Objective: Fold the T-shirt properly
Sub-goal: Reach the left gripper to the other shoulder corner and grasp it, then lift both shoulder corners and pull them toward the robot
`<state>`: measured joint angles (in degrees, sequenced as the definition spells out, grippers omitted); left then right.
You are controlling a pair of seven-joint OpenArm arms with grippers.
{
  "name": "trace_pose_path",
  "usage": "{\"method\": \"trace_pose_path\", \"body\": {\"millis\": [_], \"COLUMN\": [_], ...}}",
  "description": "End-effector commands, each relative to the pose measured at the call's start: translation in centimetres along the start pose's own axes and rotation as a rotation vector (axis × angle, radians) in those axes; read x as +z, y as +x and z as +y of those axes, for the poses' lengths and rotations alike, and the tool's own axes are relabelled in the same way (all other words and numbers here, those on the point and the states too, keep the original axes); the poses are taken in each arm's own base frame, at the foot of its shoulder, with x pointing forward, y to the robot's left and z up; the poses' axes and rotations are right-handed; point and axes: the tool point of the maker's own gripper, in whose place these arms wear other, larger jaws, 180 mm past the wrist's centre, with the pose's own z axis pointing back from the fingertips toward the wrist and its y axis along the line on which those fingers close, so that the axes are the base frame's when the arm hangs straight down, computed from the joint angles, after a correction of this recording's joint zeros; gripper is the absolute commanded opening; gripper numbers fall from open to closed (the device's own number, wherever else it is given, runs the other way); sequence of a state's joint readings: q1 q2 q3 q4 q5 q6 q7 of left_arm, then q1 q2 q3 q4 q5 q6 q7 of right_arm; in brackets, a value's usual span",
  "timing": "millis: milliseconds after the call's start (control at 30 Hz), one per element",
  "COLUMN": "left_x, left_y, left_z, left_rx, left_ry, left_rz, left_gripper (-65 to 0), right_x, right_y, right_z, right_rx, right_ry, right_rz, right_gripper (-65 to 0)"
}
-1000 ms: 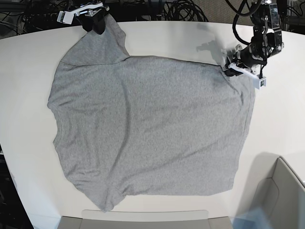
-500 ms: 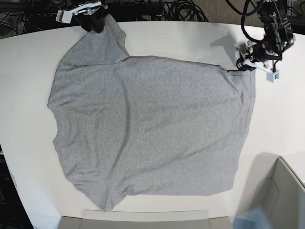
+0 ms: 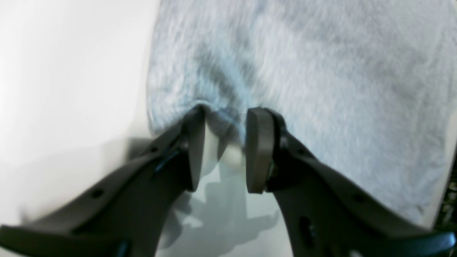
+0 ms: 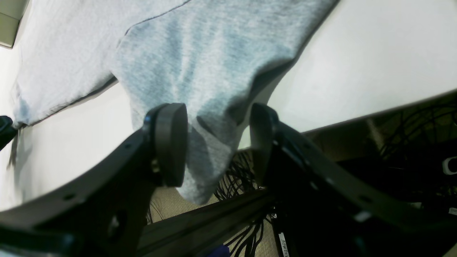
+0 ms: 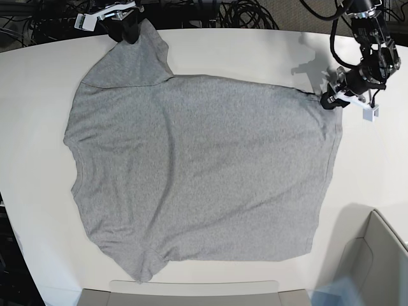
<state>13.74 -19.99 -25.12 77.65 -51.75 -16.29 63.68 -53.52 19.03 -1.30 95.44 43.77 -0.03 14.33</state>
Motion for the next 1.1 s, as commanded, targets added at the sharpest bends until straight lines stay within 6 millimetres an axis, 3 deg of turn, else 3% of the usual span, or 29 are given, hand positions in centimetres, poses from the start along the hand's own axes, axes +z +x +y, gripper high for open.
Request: {"method": "trace_pose_path", "body": {"millis": [0, 200, 533, 633, 767, 833, 933, 1067], "left_x": [-0.3, -0.8, -1.3, -1.3, -1.3, -1.2, -1.1, -0.2], "left_y": [-3.5, -4.0, -1.4, -1.1, -1.0, -1.2, -1.2, -2.7], "left_z": [2.9, 2.3, 0.7, 0.4, 0.7, 0.7, 0.6, 1.8], "left_rx": [0.009, 0.025, 0.013, 0.010, 0.014, 0.014, 0.012, 0.002], "left_ry": [0.137, 0.121, 0.091, 0.085, 0.090, 0.091, 0.088, 0.118], "left_rz": [0.140, 0.143, 0.091, 0.087, 0.080, 0.086, 0.086, 0.099], "left_gripper": [-42.9, -42.9, -43.2, -48.7, -65.0, -65.0, -65.0, -65.0], "right_x": [0.4, 0.4, 0.3, 0.3, 0.2, 0.1, 0.3, 1.3], "right_y": [-0.1, -0.2, 0.0, 0.1, 0.4, 0.7, 2.3, 4.3], "right_z": [0.1, 0.2, 0.2, 0.1, 0.0, -0.1, -0.3, -0.4], "right_rx": [0.001, -0.002, 0.001, 0.004, 0.007, 0.009, 0.019, 0.030], "right_ry": [0.003, 0.003, 0.006, 0.005, 0.003, 0.001, -0.006, -0.016], "right_rz": [0.010, 0.010, 0.007, 0.004, -0.003, -0.015, -0.049, -0.098], "right_gripper": [-36.2, -36.2, -36.7, -43.5, -58.7, -64.9, -65.0, -65.0]}}
